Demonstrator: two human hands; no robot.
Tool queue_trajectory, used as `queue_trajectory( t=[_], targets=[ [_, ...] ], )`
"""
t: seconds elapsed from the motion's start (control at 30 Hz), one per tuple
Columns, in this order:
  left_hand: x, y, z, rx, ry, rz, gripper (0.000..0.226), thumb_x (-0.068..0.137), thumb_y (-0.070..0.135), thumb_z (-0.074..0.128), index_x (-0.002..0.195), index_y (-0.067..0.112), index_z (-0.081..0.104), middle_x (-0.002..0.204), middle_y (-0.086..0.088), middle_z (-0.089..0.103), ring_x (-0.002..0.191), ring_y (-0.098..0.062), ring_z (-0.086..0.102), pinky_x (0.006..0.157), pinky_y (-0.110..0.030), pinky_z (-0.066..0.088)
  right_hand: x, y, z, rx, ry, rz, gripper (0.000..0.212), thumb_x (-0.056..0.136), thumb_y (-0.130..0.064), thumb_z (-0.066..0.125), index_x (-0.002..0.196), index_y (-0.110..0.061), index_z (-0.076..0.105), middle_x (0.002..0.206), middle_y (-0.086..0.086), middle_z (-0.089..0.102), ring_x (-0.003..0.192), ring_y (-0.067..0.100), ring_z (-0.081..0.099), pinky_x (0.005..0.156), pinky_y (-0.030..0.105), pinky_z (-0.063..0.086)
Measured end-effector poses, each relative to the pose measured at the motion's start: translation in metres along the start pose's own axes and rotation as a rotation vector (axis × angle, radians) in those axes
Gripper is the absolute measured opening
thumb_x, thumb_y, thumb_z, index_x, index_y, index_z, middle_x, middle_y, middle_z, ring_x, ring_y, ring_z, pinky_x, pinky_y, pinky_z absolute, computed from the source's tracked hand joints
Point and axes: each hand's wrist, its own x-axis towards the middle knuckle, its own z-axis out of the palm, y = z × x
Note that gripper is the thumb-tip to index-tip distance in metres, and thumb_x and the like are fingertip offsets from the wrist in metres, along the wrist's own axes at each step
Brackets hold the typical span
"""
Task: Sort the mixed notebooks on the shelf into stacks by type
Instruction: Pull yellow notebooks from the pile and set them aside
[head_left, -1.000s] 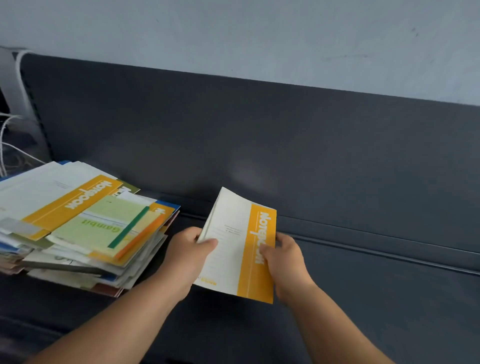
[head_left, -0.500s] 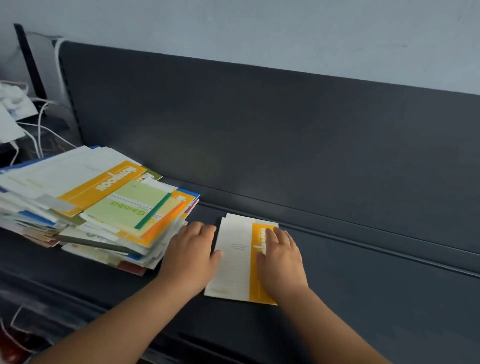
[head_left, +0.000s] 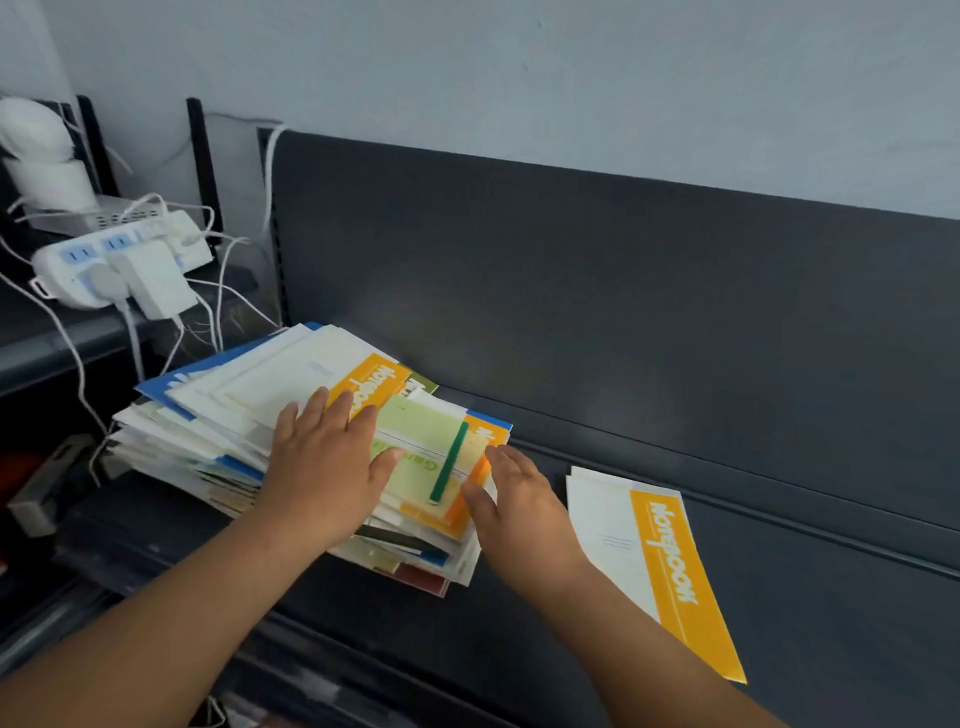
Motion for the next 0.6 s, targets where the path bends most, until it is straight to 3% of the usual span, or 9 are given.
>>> queue_trajectory(
  t=[0.13,0.2,0.27,0.47,0.53,0.6],
  targets=[
    [0.004,-0.021,0.003,0.026,-0.157,0.017,0.068,0.095,0.063,0.014,0.151,0.025,0.021,0.162,-0.004,0.009,0.149,-0.025,-0.002,0.118,-0.051,-0.001,0.014,-0.015,0.018,0.085,-0.021,0.098,0.056,0.101,-0.044,0.041,0.149,-0.017,0.032,0.159,0.0,0.028,0.144,0.018,0.03,0.114,0.036,0.034],
    [0.003,-0.025,0.005,0.024,-0.177,0.039,0.069,0.094,0.064,0.014,0.151,0.025,0.021,0.162,-0.003,0.009,0.149,-0.025,-0.002,0.118,-0.051,0.0,0.02,-0.018,0.028,0.128,-0.006,0.156,0.05,0.098,-0.048,0.043,0.139,-0.019,0.041,0.151,0.001,0.037,0.134,0.02,0.043,0.105,0.041,0.045],
    [0.002,-0.025,0.006,0.018,-0.179,0.066,0.07,0.094,0.065,0.014,0.151,0.025,0.02,0.162,-0.003,0.008,0.149,-0.025,-0.003,0.118,-0.052,-0.002,0.023,-0.019,0.036,0.169,0.017,0.213,0.042,0.097,-0.047,0.046,0.128,-0.018,0.046,0.139,0.0,0.046,0.118,0.018,0.053,0.092,0.037,0.052],
    [0.001,-0.025,0.008,0.044,-0.162,0.137,0.071,0.093,0.065,0.014,0.152,0.025,0.017,0.162,-0.002,0.005,0.148,-0.025,-0.012,0.117,-0.053,-0.007,0.024,-0.016,0.032,0.396,0.104,0.378,0.036,0.093,-0.038,0.059,0.122,-0.019,0.049,0.117,-0.002,0.058,0.095,0.012,0.062,0.08,0.033,0.056],
    [0.0,-0.024,0.009,0.04,-0.163,0.174,0.069,0.094,0.065,0.015,0.152,0.029,0.017,0.163,-0.001,0.003,0.148,-0.025,-0.015,0.117,-0.054,-0.009,0.023,-0.014,0.027,0.504,0.089,0.45,0.048,0.094,-0.038,0.061,0.132,-0.016,0.044,0.108,-0.007,0.057,0.082,0.005,0.06,0.06,0.02,0.052],
    [-0.002,-0.021,0.008,0.036,-0.171,0.217,0.065,0.094,0.064,0.016,0.151,0.034,0.018,0.163,0.0,0.003,0.147,-0.026,-0.016,0.116,-0.054,-0.011,0.023,-0.012,0.024,0.62,0.056,0.518,0.053,0.092,-0.036,0.064,0.134,-0.01,0.044,0.103,-0.007,0.06,0.073,0.002,0.06,0.05,0.013,0.044]
  ],
)
